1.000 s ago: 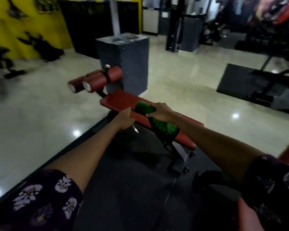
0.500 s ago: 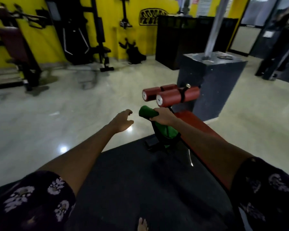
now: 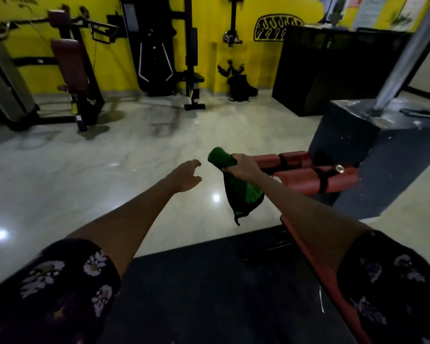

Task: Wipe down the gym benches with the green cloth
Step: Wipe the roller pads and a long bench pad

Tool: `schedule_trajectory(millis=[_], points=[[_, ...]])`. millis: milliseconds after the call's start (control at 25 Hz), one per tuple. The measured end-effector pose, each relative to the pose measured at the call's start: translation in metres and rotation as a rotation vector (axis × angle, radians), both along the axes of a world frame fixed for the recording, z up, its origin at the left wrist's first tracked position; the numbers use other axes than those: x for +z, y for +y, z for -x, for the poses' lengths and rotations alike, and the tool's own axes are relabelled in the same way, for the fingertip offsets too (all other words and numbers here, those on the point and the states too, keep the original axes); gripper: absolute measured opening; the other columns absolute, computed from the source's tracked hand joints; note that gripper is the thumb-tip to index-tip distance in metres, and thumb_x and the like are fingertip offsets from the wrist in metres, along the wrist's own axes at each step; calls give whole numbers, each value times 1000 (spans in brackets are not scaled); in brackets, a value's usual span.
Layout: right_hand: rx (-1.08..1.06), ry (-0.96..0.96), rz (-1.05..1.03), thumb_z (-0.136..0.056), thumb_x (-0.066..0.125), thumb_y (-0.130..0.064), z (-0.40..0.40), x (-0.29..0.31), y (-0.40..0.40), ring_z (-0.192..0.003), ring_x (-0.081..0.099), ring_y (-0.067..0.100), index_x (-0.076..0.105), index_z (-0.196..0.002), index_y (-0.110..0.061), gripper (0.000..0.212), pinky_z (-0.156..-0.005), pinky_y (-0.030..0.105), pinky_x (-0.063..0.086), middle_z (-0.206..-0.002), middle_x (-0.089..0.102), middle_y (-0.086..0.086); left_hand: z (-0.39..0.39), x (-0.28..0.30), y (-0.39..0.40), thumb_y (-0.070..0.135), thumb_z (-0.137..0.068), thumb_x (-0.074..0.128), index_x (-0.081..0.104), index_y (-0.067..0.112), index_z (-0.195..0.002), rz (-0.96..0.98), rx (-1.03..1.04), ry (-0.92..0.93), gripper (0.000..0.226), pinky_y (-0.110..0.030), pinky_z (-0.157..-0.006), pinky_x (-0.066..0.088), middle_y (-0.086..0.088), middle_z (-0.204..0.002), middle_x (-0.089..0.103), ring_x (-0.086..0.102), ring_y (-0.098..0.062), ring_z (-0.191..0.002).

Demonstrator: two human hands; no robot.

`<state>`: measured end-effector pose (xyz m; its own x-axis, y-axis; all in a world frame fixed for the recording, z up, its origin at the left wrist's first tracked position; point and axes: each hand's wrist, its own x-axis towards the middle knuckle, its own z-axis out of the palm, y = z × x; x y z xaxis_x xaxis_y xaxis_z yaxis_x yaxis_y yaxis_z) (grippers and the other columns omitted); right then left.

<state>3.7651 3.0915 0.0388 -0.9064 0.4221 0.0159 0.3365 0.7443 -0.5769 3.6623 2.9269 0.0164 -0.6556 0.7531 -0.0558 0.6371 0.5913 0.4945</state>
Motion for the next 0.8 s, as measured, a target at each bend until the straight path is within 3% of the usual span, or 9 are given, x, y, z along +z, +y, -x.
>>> schedule_trajectory(millis=[120, 320, 800], points=[[-5, -31, -1, -87, 64, -26, 64, -4, 25, -85, 53, 21, 60, -108, -5, 30, -72, 27, 41, -92, 58, 7, 62, -2, 29, 17, -93, 55, 35, 5, -140, -7, 24, -12, 52, -32, -103, 33, -16, -143, 41, 40, -28, -130], [-4, -30, -26, -85, 65, -27, 172, -14, 69, -100, 59, 30, 60, -112, -4, 35, -77, 29, 42, -107, 64, 16, 176, -20, 80, 17, -93, 56, 37, 3, -138, -21, 42, -18, 51, -30, -99, 35, -16, -140, 43, 43, -29, -127], [-250, -87, -12, -86, 65, -31, 387, -18, 236, -104, 56, 29, 57, -118, -6, 41, -74, 25, 38, -113, 61, 15, 423, -16, 261, 20, -94, 54, 35, 6, -140, 55, -157, -6, 52, -33, -103, 35, -15, -142, 41, 41, -28, -129]])
